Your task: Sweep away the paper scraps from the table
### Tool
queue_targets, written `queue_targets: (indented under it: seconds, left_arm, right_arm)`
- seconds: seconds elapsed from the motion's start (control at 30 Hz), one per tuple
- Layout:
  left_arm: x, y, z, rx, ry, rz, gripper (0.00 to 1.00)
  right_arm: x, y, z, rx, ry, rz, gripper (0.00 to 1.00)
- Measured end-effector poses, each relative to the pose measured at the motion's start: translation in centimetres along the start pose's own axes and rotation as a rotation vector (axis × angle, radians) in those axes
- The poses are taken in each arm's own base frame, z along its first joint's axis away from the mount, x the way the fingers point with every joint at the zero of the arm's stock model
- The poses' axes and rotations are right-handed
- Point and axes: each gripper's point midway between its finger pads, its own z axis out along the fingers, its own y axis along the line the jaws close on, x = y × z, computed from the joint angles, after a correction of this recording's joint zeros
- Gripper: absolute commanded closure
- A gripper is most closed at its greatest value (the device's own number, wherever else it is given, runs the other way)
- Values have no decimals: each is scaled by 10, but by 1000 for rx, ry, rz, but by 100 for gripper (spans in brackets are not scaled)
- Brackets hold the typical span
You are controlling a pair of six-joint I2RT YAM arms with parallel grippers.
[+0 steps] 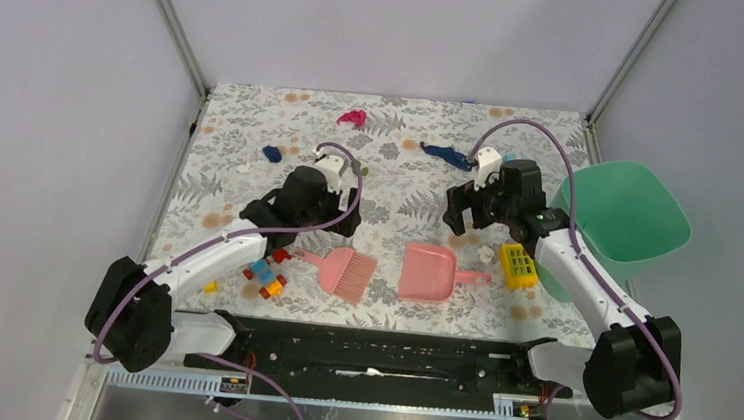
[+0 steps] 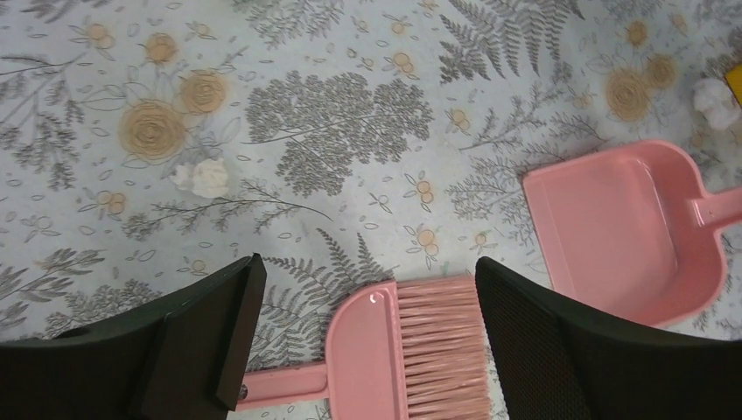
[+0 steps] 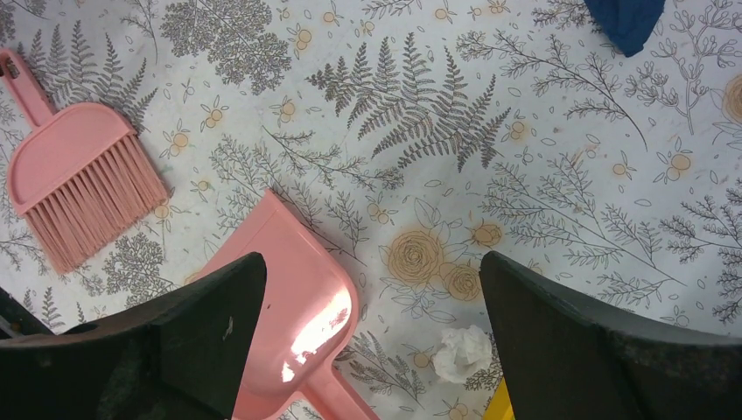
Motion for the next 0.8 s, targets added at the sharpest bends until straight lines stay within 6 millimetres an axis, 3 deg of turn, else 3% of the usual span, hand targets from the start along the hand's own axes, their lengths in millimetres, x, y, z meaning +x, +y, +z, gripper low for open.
queue_targets:
  seconds: [0.17,0.33,0.47,0.8]
  left_arm:
    - [8,-21,-2,87,28,36,7]
    - [6,-46,-13,152,8,97,12]
    - [12,-32,-11,56,54,43,14]
    - [45,-12,-29,-96,164,-196,18]
  right_arm:
    - [7,0,4,-18,26,-46,0]
    - [48,5,20,-115,179,-111,7]
    - [67,21,19,-226,238,-128,15]
    - [68,62,20,-399,256,-202,30]
